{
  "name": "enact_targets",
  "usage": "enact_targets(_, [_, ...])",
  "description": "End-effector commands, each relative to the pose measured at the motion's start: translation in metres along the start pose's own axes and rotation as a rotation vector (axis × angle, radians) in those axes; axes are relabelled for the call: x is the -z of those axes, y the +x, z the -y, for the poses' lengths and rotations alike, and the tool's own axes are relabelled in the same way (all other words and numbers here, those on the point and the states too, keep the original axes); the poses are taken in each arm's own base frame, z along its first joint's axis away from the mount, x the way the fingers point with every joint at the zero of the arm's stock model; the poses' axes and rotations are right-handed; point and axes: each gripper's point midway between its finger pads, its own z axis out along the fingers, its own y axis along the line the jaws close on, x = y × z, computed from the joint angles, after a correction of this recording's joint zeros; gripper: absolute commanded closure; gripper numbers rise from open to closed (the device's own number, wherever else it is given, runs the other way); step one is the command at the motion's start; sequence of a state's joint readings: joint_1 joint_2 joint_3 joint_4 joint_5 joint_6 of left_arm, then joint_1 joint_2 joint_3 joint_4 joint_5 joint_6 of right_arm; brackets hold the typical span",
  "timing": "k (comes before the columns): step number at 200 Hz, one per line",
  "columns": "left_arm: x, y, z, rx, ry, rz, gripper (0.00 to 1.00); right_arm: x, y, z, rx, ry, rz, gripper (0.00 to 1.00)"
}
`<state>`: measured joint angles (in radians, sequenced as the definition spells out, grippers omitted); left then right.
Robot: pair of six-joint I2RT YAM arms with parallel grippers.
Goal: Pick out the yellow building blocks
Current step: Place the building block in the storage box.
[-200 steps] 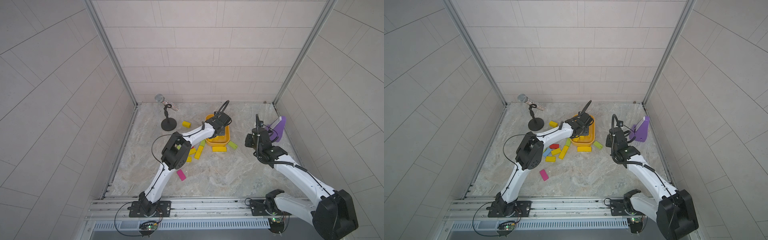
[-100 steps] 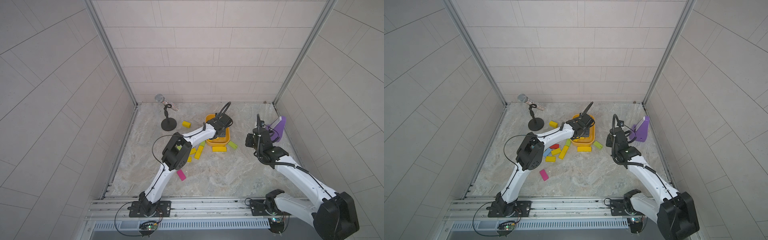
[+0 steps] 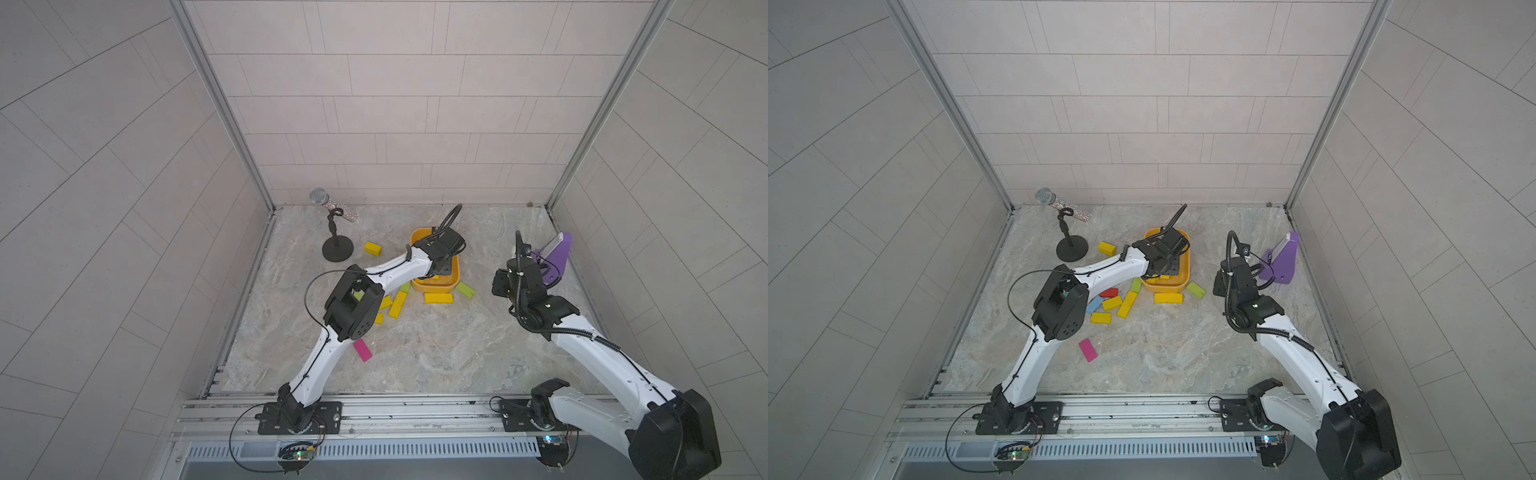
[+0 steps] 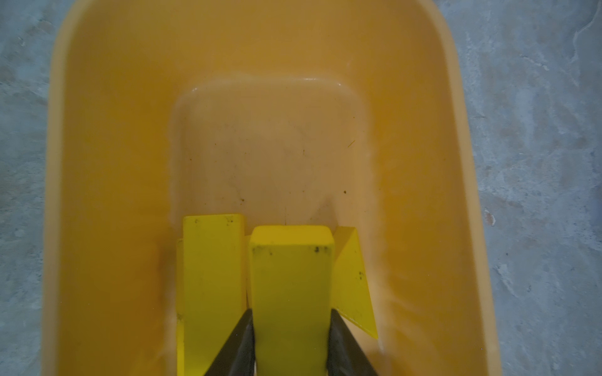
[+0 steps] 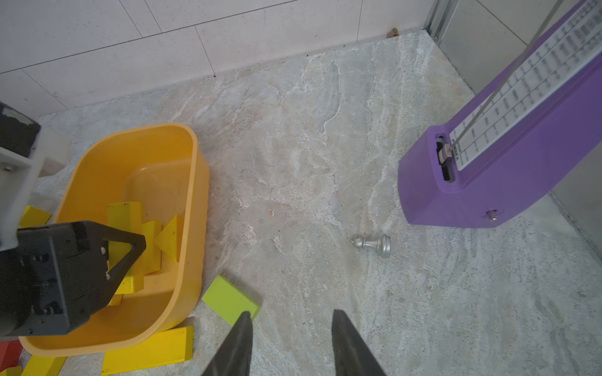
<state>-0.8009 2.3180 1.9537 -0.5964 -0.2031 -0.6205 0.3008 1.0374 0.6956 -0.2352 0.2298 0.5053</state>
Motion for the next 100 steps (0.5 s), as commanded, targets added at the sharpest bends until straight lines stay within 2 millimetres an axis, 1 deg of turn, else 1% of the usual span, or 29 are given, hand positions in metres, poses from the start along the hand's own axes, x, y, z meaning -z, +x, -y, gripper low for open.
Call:
enact_targets(1, [-0.004, 0.008, -0.006, -0.024, -0.033, -0.012, 0.57, 0.003, -0.001, 0.006, -0.019, 0.024, 0.007, 0.58])
enact_targets(27, [-0.003, 0.008, -0.007, -0.034, -0.036, -0.009, 0.47, 0.002, -0.001, 0.006, -0.019, 0.026, 0.004, 0.58])
enact_targets(39, [-0.001, 0.005, -0.007, -0.042, -0.033, -0.003, 0.47, 0.003, -0.002, 0.006, -0.022, 0.024, 0.005, 0.58])
enact_targets(53, [0.008, -0.002, -0.006, -0.052, -0.025, 0.020, 0.47, 0.003, -0.002, 0.005, -0.024, 0.025, 0.005, 0.58])
enact_targets(72, [0.031, -0.023, -0.006, -0.054, -0.011, 0.096, 0.47, 0.003, -0.003, 0.004, -0.026, 0.022, 0.002, 0.58])
enact_targets(83, [0.049, -0.038, -0.006, -0.051, 0.006, 0.163, 0.48, 0.002, -0.003, 0.003, -0.027, 0.018, -0.001, 0.58])
enact_targets(100, [0.080, -0.060, -0.013, -0.031, 0.017, 0.288, 0.48, 0.001, -0.003, 0.000, -0.029, 0.006, -0.012, 0.58])
